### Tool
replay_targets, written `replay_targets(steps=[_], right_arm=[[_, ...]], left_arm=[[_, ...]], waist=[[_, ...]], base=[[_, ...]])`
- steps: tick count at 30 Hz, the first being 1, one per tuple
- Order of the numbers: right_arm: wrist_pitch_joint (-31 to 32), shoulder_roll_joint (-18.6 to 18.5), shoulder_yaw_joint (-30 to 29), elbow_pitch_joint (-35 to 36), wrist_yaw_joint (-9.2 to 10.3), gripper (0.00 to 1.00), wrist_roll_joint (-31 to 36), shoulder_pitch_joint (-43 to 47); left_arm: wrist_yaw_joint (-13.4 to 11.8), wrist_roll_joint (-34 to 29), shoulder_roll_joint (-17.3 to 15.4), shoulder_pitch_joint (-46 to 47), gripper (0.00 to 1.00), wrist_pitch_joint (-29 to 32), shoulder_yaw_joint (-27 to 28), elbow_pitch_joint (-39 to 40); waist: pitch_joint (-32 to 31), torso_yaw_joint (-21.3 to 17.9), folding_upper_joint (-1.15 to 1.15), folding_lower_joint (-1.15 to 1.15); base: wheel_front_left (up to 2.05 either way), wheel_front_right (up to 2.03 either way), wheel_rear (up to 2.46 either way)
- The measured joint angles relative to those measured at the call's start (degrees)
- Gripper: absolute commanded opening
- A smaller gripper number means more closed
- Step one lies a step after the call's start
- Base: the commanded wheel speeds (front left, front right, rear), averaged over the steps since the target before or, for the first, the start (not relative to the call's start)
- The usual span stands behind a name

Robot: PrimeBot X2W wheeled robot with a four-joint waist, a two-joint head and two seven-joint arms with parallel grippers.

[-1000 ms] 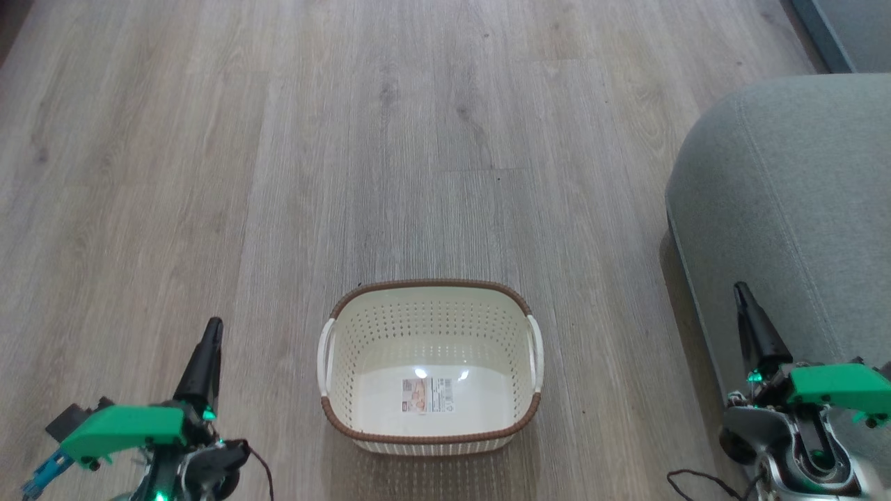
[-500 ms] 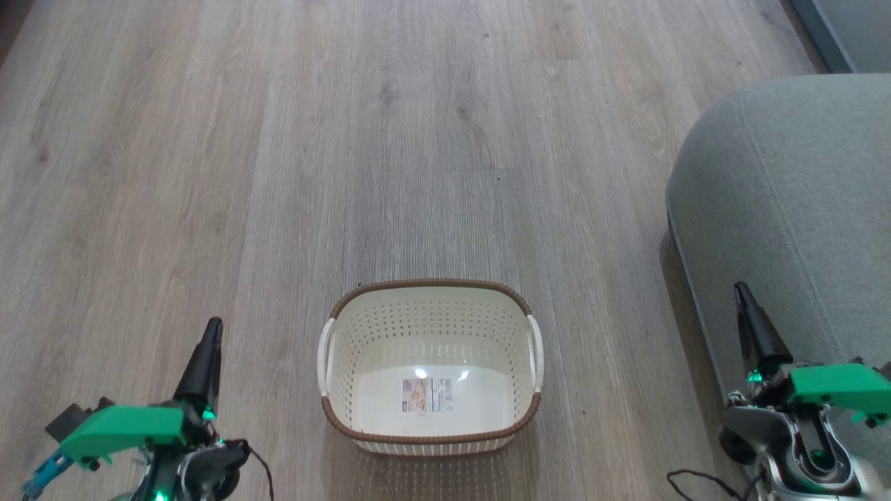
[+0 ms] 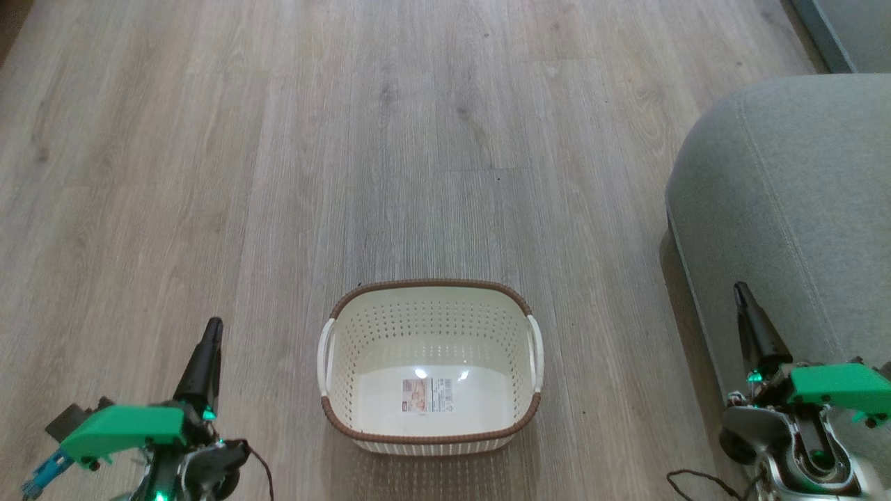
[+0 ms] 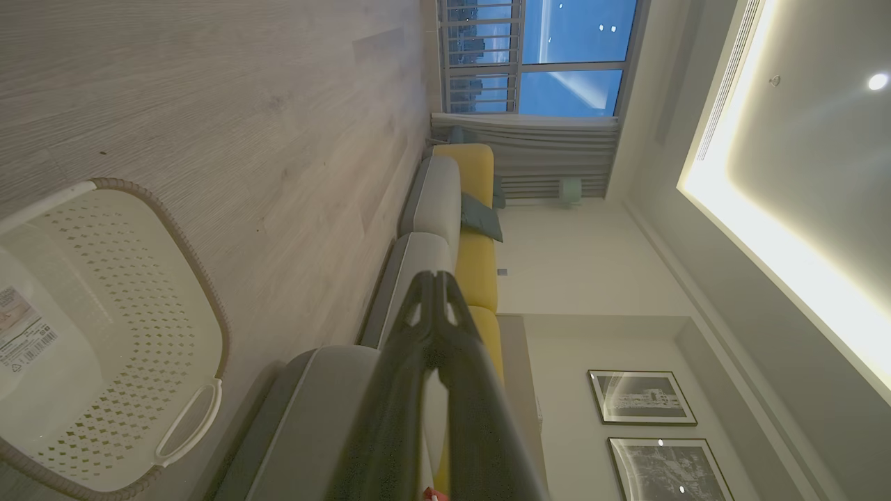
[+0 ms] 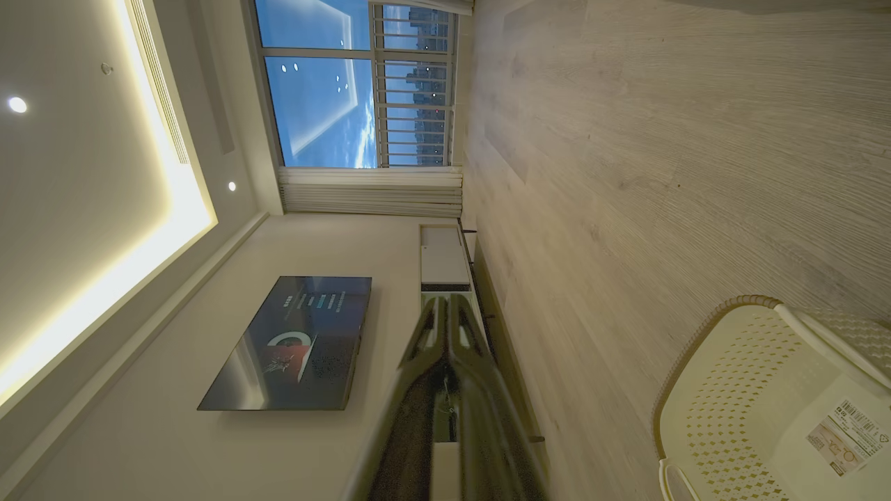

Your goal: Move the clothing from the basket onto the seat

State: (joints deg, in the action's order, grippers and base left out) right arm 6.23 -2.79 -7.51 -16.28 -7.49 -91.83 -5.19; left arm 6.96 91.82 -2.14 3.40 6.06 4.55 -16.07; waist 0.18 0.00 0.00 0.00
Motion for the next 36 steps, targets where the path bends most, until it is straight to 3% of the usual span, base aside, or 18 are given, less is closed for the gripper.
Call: replay_targets(steps=[36], right_arm=[[0.00, 0.01, 0.00, 0.00, 0.00, 0.00, 0.00, 0.01]], left_arm=[[0.00, 0.00, 0.00, 0.00, 0.00, 0.00, 0.00, 0.01]], waist=[[0.00, 0.00, 0.00, 0.00]], base=[[0.00, 0.00, 0.00]])
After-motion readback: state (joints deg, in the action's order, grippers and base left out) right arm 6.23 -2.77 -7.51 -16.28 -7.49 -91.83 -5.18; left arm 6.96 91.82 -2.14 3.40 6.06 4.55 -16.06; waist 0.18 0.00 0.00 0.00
